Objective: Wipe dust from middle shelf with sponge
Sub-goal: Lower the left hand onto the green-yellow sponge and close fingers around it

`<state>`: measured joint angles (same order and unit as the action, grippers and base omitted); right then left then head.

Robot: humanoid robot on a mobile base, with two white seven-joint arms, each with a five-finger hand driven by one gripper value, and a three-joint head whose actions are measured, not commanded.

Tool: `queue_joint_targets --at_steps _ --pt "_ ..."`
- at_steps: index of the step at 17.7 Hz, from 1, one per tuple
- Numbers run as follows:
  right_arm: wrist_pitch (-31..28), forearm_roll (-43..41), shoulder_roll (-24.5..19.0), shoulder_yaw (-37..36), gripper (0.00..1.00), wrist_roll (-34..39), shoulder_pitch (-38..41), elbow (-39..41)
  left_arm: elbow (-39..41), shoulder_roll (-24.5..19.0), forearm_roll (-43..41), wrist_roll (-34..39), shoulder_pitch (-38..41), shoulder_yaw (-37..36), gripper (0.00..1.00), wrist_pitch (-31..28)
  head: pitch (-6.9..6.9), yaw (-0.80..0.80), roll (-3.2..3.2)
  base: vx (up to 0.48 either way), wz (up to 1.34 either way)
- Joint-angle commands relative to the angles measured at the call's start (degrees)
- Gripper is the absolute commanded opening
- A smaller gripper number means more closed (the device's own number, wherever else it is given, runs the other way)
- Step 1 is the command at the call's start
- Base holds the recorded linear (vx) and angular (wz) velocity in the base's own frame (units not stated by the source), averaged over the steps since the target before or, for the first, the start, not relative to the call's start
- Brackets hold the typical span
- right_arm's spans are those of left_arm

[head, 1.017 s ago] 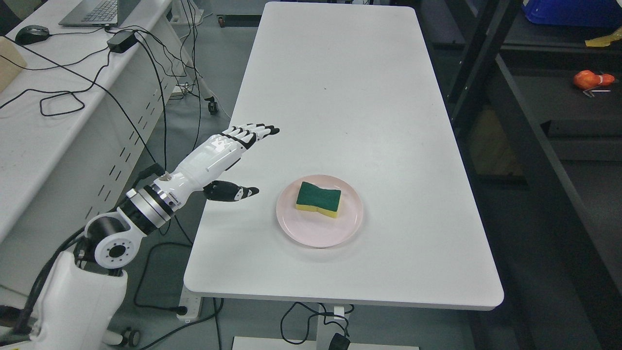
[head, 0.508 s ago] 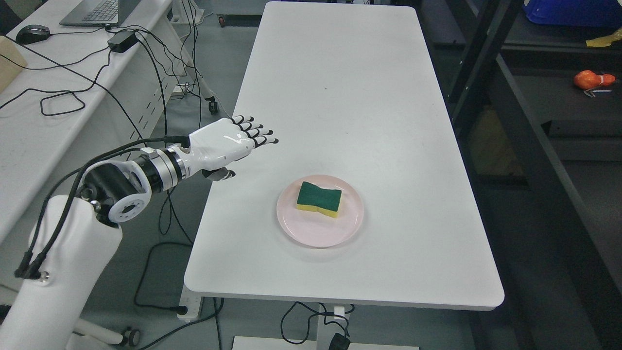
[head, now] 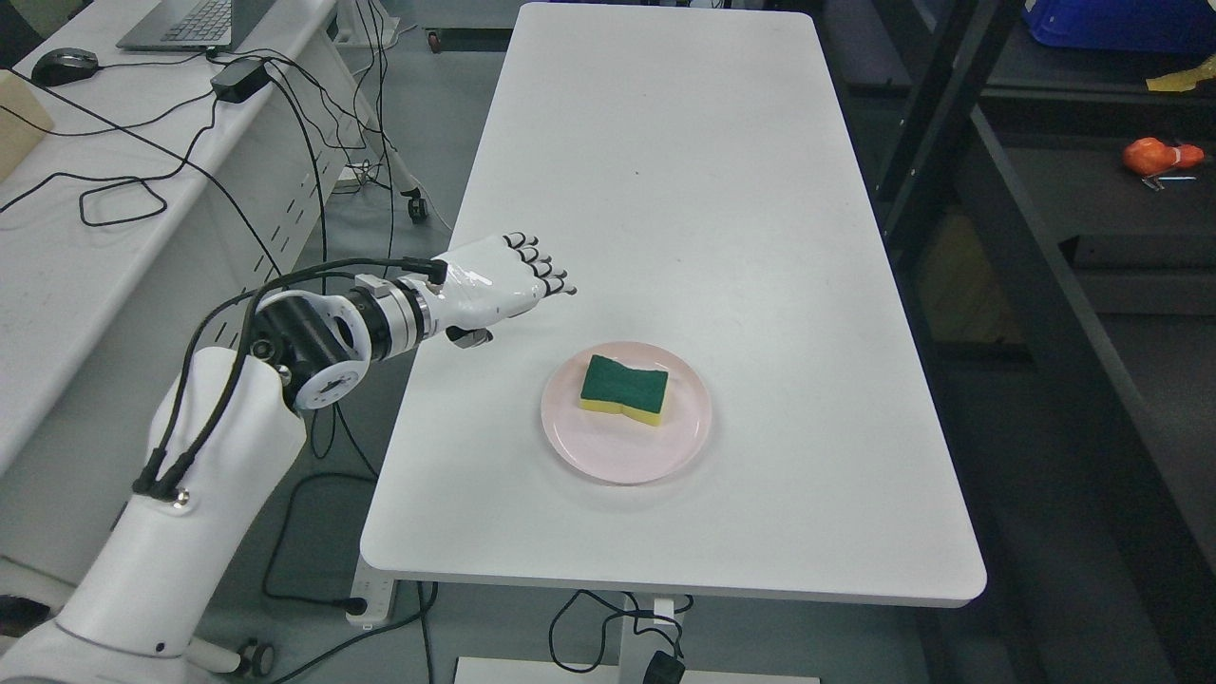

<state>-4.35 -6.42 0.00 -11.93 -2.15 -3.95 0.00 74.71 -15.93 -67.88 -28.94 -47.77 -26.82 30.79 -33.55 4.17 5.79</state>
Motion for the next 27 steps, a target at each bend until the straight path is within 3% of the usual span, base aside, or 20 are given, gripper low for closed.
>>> queue_joint_targets --at_steps 1,19,27 --pt "-0.04 0.0 1.0 0.07 1.0 0.04 -0.01 1.0 -4.67 8.46 -1.91 -0.07 -0.14 -7.18 0.86 -0.03 0.0 0.0 0.0 0.0 0.0" --pt "-0.04 0.0 1.0 0.07 1.0 0.04 -0.01 1.0 -5.28 9.69 -2.35 -0.07 3.29 -8.25 0.81 -5.13 0.0 0.0 0.0 0.0 0.0" --pt "-0.04 0.0 1.0 0.07 1.0 0.04 -0.01 1.0 -5.28 9.78 -2.17 -0.16 3.56 -4.74 0.68 -5.13 0.0 0.0 0.0 0.0 0.0"
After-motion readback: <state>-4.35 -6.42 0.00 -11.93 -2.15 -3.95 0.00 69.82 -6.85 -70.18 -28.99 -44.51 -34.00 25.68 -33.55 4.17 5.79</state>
